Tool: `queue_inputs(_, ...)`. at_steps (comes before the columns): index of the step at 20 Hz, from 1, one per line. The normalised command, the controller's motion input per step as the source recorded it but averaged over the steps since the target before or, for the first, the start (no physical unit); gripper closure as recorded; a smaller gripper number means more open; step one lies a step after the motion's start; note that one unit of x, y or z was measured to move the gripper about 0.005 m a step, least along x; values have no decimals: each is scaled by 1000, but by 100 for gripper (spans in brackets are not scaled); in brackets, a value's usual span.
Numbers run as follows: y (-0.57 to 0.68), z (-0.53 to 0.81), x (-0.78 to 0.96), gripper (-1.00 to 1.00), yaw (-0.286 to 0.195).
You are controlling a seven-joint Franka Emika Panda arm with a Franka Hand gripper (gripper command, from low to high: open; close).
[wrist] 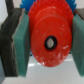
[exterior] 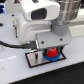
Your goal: Insert the blue gear onto the right peg, followed by the red gear
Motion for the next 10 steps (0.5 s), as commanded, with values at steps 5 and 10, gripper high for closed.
queue_inputs(5,53,608,0,-100,0)
queue_inputs(10,0,185,0,-100,0)
